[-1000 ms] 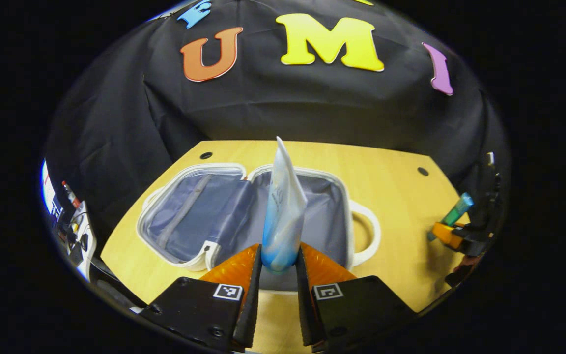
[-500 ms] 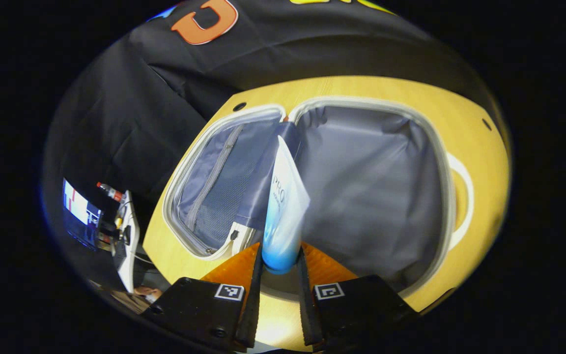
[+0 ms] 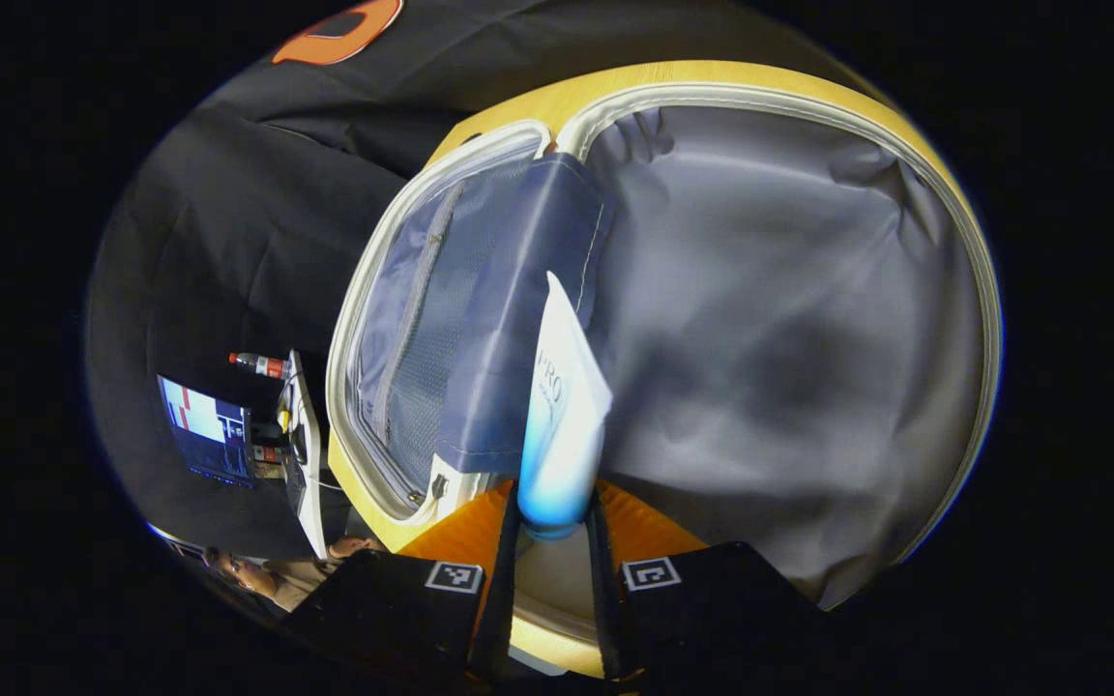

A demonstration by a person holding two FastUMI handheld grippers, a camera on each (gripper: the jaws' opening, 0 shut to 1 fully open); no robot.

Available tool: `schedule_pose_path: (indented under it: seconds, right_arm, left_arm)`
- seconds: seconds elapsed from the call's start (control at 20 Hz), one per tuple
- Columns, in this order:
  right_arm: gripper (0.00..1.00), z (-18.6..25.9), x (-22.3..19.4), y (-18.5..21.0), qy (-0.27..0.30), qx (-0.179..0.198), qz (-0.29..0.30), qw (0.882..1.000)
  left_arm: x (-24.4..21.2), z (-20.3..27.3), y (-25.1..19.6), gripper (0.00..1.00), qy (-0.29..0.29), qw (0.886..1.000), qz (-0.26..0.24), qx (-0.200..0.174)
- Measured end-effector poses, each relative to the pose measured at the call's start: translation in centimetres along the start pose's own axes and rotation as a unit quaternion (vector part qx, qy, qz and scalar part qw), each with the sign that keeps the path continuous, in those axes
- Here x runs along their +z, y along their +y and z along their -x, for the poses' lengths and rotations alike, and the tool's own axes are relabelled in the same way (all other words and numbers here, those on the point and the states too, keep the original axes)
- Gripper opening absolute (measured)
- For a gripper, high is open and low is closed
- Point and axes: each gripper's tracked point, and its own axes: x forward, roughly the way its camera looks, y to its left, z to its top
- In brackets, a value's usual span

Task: First open the suitcase, pack the skin care products into it, and then close the suitcase.

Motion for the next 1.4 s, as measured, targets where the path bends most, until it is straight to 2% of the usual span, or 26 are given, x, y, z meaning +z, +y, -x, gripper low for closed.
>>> schedule_pose_path:
  seconds: [0.15,0.35,0.4,0.45,0.5,0.55,0.65,0.7,0.75,0.85,0.95,1.05,1.25,1.4]
  right_arm:
    - [0.35,1.0,-0.7,-1.6,0.003,-0.011,-0.006,1.0]
    - [0.35,2.3,-1.3,-3.4,0.002,-0.03,-0.008,1.0]
    - [0.32,2.6,-1.2,-3.5,0.0,-0.031,-0.007,0.999]
    - [0.35,2.8,-1.2,-3.5,-0.002,-0.032,-0.007,0.999]
    - [0.35,2.9,-1.3,-3.2,-0.003,-0.032,-0.006,0.999]
    - [0.35,3.1,-1.3,-2.9,-0.004,-0.031,-0.007,1.0]
    - [0.35,3.2,-1.6,-1.7,-0.003,-0.024,-0.008,1.0]
    - [0.35,3.2,-1.6,-0.9,-0.002,-0.019,-0.004,1.0]
    - [0.35,3.2,-1.6,-0.1,-0.001,-0.013,0.004,1.0]
    - [0.35,2.8,-1.4,2.1,0.0,0.002,0.024,1.0]
    - [0.35,2.3,-0.8,5.1,0.001,0.028,0.041,0.999]
    - [0.35,1.3,0.3,8.8,0.0,0.056,0.054,0.997]
    - [0.35,-2.2,2.6,18.8,0.007,0.124,0.077,0.989]
    - [0.35,-6.1,1.0,27.1,0.038,0.175,0.078,0.981]
  left_arm:
    - [0.1,-0.4,-0.3,0.4,0.03,0.999,0.036,-0.018]
    - [0.2,-0.3,-0.6,0.43,0.049,0.998,0.032,-0.019]
    - [0.2,-0.4,-0.6,0.43,0.052,0.998,0.027,-0.021]
    - [0.2,-0.3,-0.6,0.45,0.054,0.998,0.026,-0.021]
    - [0.1,-0.4,-0.7,0.53,0.051,0.998,0.026,-0.022]
    - [0.1,-0.3,-0.7,0.46,0.049,0.998,0.023,-0.025]
    - [0.2,0.1,-0.8,0.49,0.037,0.998,0.028,-0.047]
    - [0.3,0.5,-1.3,0.52,0.026,0.997,0.034,-0.067]
    - [0.4,1.1,-1.9,0.67,0.016,0.995,0.037,-0.091]
    - [0.7,2.4,-1.7,0.98,-0.009,0.993,0.032,-0.11]
    - [0.8,4.1,-1.1,0.98,-0.042,0.988,0.048,-0.14]
    - [1.5,6.8,0.2,0.98,-0.101,0.976,0.066,-0.182]
    - [0.9,11.1,6.5,0.98,-0.226,0.935,0.121,-0.243]
    - [-2.4,10.7,11.4,0.99,-0.252,0.916,0.166,-0.263]
